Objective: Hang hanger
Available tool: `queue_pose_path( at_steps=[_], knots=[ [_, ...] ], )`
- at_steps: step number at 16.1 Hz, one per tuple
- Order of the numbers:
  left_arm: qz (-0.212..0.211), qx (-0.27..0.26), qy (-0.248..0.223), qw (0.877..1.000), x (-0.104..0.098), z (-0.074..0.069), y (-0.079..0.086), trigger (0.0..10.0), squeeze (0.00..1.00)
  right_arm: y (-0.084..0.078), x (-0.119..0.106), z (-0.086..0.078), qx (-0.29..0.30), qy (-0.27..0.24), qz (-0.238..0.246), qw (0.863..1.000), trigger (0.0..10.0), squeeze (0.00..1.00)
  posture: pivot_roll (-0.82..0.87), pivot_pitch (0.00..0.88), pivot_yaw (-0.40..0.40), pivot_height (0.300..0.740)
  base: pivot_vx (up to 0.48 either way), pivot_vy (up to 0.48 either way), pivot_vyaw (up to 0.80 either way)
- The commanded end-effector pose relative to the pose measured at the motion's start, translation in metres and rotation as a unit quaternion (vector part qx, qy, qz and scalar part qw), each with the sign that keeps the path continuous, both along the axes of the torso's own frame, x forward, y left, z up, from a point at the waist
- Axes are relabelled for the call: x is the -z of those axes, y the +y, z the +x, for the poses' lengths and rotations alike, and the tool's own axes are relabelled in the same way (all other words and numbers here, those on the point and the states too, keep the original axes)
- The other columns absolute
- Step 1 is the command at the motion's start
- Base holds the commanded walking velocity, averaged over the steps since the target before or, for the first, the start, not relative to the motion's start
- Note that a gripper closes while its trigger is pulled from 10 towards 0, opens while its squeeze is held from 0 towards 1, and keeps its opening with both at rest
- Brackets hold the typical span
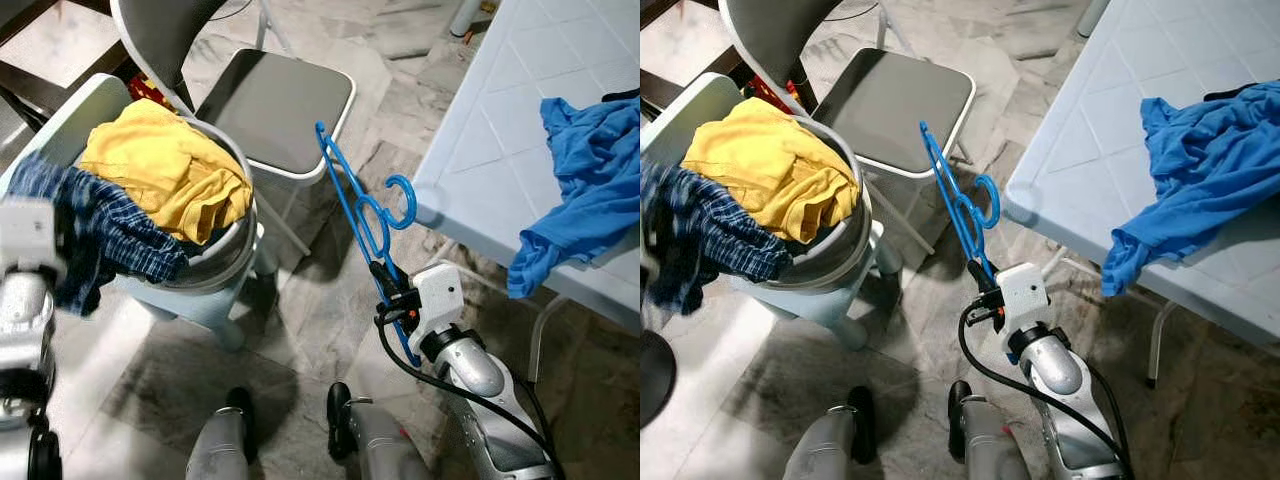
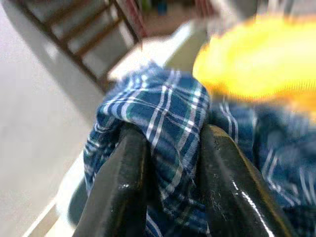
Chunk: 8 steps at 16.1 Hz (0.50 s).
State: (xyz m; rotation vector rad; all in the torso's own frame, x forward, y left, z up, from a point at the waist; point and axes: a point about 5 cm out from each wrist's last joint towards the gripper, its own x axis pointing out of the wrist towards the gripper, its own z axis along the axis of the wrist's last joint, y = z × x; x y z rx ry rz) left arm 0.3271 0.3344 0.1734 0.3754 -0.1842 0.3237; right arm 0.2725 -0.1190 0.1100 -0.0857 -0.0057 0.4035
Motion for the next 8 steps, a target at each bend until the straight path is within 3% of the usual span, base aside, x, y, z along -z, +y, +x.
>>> queue_pose_path(
  at_steps=[1,3,6,8],
  knots=[
    [0.005,0.016,-0.057,0.998,-0.025,0.005,-0.004,0.0,0.0,-0.005,0.004,-0.001,0.014,0.004,-0.002,1.0,10.0,0.0,-0.18,0.331,-0.045,0.74,0.0,0.0,0.0],
    [0.012,0.054,-0.128,0.99,-0.068,0.02,-0.021,0.0,0.0,-0.005,0.003,0.002,0.019,0.001,-0.001,1.0,10.0,0.0,-0.18,0.324,-0.037,0.74,0.0,0.0,0.0],
    [0.025,0.09,-0.172,0.981,-0.103,0.029,-0.038,0.0,0.0,-0.004,0.003,0.003,0.023,-0.002,0.001,1.0,10.0,0.0,-0.18,0.32,-0.028,0.74,0.0,0.0,0.0],
    [0.026,0.091,-0.164,0.982,-0.102,0.032,-0.039,0.0,0.0,-0.002,0.004,0.003,0.024,-0.002,0.003,1.0,10.0,0.0,-0.17,0.318,-0.021,0.74,0.0,0.0,0.0]
  ],
)
